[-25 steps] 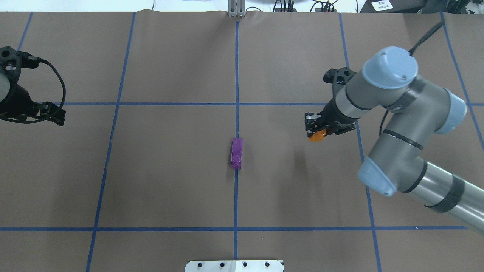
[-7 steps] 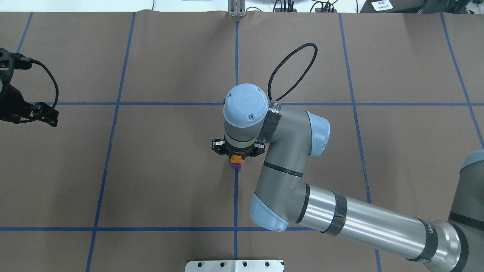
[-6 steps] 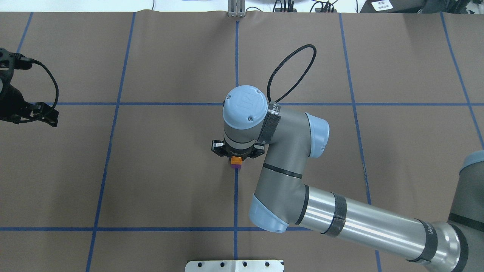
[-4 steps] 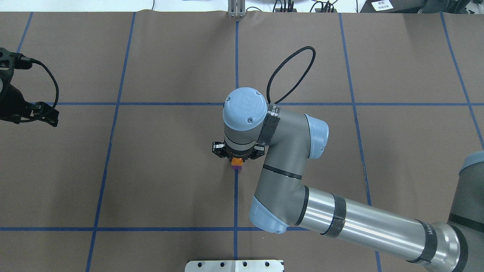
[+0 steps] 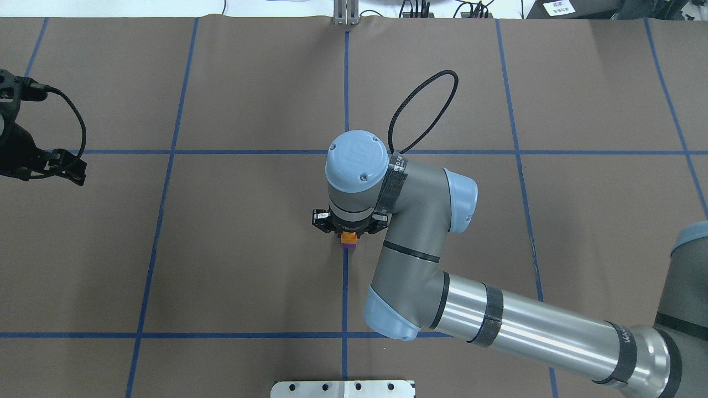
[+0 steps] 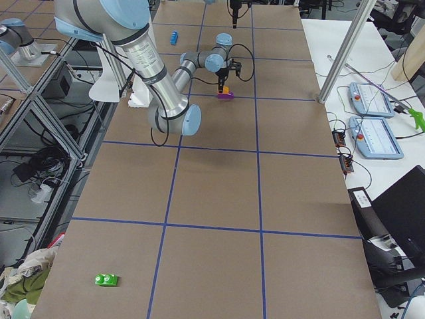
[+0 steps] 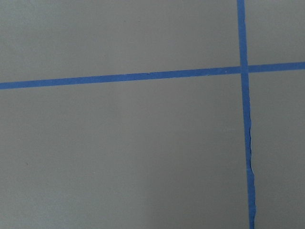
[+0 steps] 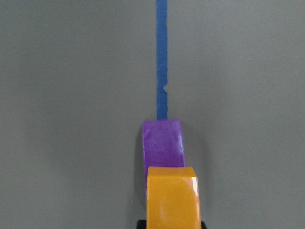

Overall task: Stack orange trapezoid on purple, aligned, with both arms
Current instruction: 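Lower the orange block onto the purple block, aligning their lengths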

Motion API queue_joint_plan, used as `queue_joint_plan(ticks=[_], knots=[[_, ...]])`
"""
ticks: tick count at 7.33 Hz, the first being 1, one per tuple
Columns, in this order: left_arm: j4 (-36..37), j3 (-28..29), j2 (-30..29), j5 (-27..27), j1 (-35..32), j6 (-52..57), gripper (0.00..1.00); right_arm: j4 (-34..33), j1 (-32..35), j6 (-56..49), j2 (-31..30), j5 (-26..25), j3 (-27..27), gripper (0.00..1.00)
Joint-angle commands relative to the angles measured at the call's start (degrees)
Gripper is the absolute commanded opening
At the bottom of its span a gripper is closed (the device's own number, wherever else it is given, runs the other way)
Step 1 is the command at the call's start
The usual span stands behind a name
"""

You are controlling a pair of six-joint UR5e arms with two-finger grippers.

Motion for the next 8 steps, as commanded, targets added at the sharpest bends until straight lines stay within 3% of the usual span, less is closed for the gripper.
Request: queue_joint_plan(ticks=[1,8], knots=[[0.0,0.01,-0.06,-0.03,0.0,-0.01,1.0,-0.01,-0.33,-0.26,0.0,-0.95,-0.06,0.0],[0.0,-0.25,-0.15,-1.35,0.0,-0.1,1.0,-0.01,-0.68,-0.26,0.09,-1.83,0.03,0.0]])
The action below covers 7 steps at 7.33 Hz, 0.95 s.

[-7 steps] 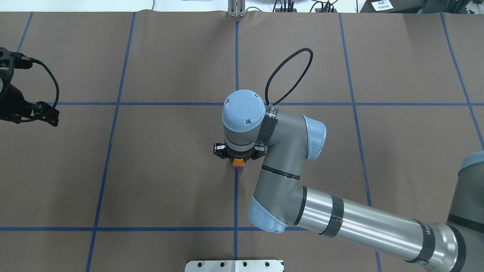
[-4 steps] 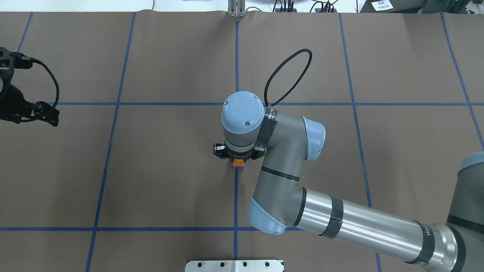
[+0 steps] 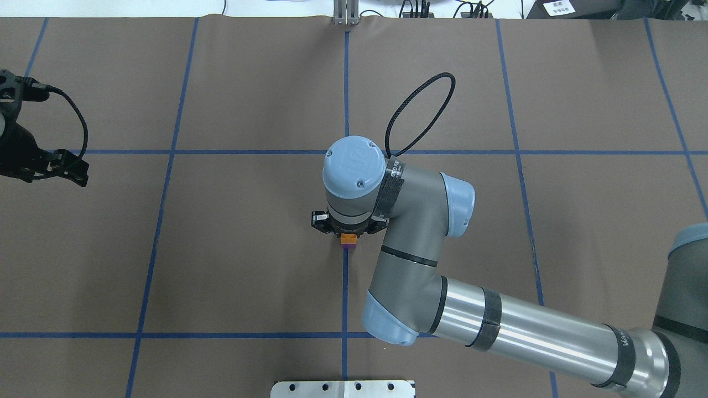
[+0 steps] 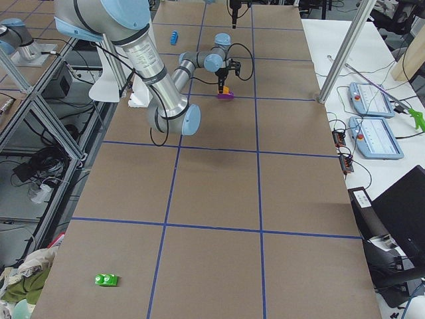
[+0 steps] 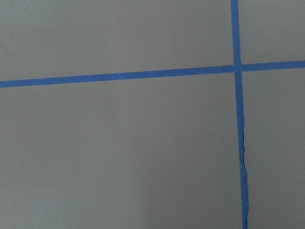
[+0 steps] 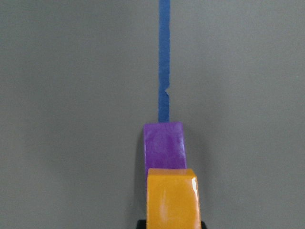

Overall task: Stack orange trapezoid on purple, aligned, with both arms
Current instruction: 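Lower the orange block onto the purple block, aligning their lengths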

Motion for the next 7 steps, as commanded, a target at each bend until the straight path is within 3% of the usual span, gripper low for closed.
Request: queue_joint_plan(ticks=[1,2,5,7], knots=[[0.09,-0.02,0.0,-0.05,0.0,-0.03,1.0,0.01,-0.13,0.19,0.03,-0.29,0.03,0.24],[0.0,-0.11,0.0,-0.23,0.0,-0.03,1.0,0.09,-1.17,1.06,0.2,-2.99,0.29,0.99],[0.09,-0.29,0.0,-0.32,0.0,-0.03,1.0,0.09,-1.19,0.63,0.12,-3.81,2.13,1.0],[0.09,-0.55,0.0,-0.67,0.0,0.06,1.0,-1.83,0.91,0.54,-2.76,-1.8,8.96,1.0]])
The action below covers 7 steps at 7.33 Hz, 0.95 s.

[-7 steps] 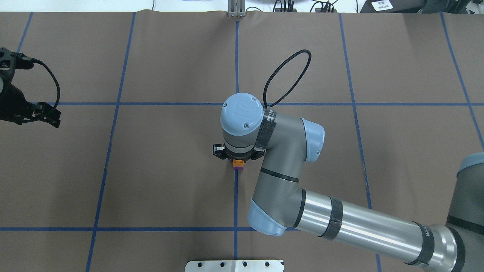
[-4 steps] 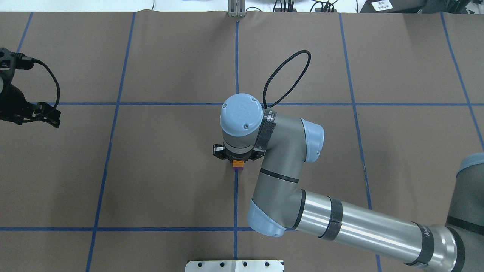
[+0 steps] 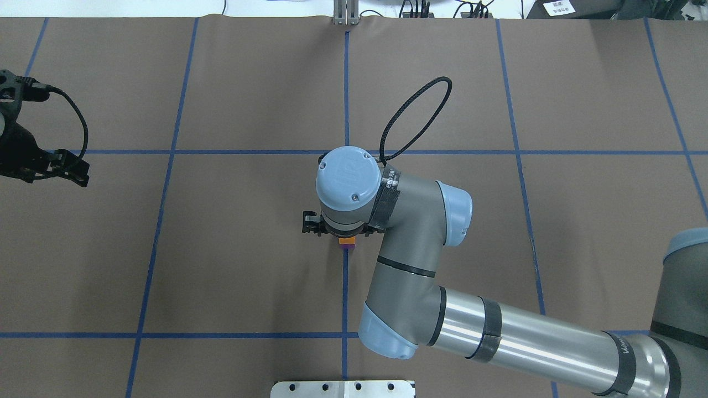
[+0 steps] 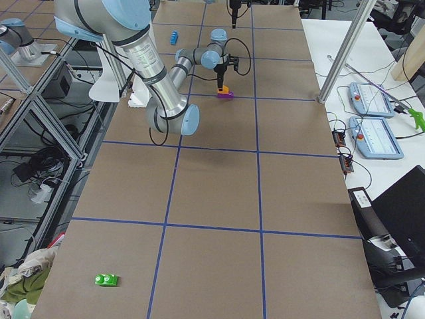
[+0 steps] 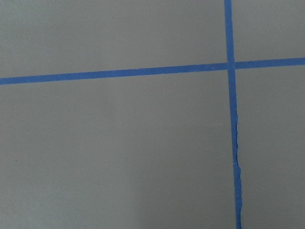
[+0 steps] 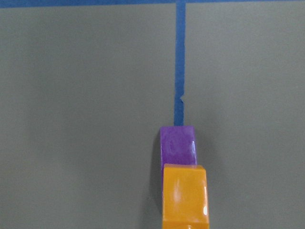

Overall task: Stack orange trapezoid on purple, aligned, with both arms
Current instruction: 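Open the right gripper to release the orange block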

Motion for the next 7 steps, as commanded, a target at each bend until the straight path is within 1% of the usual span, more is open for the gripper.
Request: queue_joint_plan(ticks=[1,2,3,4,5,6,7], knots=[[-0.09,-0.26,0.21,-1.41,-0.35,0.77,1.0,-4.24,3.7,-0.6,-5.01,3.93,9.04,1.0],[-0.26,-0.96,0.91,-1.6,-0.52,2.6,1.0,-5.84,7.38,-1.48,-9.92,7.96,13.96,1.0],[-0.18,-1.05,1.18,-1.6,-1.31,6.1,1.0,-5.85,11.42,-6.62,-15.8,11.83,17.75,1.0],[0.0,-0.71,1.27,-1.6,-2.8,9.62,1.0,-5.51,16.33,-11.98,-22.03,15.26,20.05,1.0],[-0.26,-0.44,4.05,-1.6,-3.68,13.13,1.0,-5.41,22.21,-18.91,-26.53,18.43,20.85,1.0],[-0.26,0.34,4.95,-1.69,-6.65,18.56,1.0,-5.41,28.1,-25.24,-29.97,21.5,20.69,1.0],[-0.26,2.18,5.4,-4.99,-9.99,23.57,1.0,-5.68,33.38,-33.48,-33.31,23.1,19.99,1.0]])
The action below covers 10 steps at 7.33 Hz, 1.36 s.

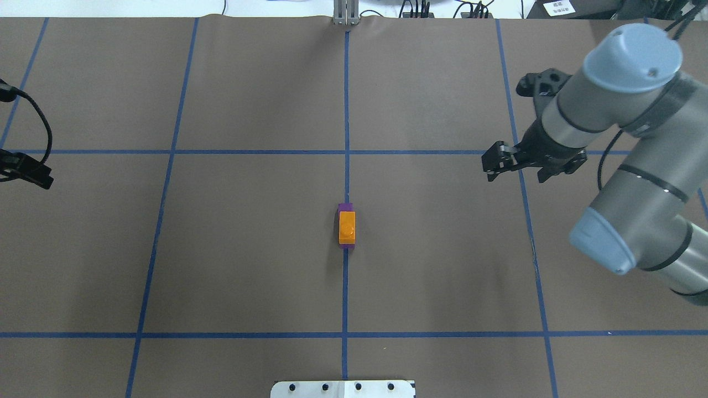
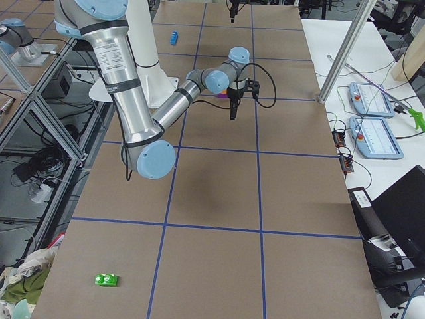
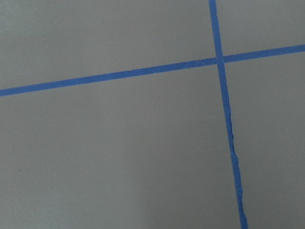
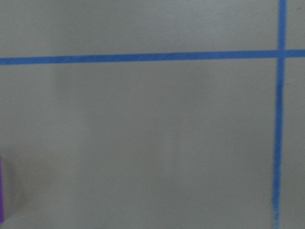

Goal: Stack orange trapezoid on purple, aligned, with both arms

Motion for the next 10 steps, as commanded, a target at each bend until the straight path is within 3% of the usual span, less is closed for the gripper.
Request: queue_joint_plan(ticks=[1,3,5,9,10], knots=[[-0.11,3.28,1.05,-4.49,-5.1,8.82,1.0,-0.46,11.68,-16.02,-6.86,3.27,-1.56,1.0],[-1.16,4.1,0.35,-4.68,-5.11,8.5,1.0,-0.11,17.76,-23.28,-9.16,3.8,-4.8,1.0],[-1.26,1.63,1.14,-4.16,-5.2,8.84,1.0,-0.02,17.97,-23.29,-9.6,3.54,-6.39,1.0],[-1.17,3.91,0.78,-2.49,-5.64,8.49,1.0,0.16,19.28,-23.47,-11.97,3.71,-4.91,1.0],[-1.34,4.52,1.22,-3.27,-8.77,9.8,1.0,-0.02,21.38,-25.73,-12.59,3.8,-5.69,1.0]])
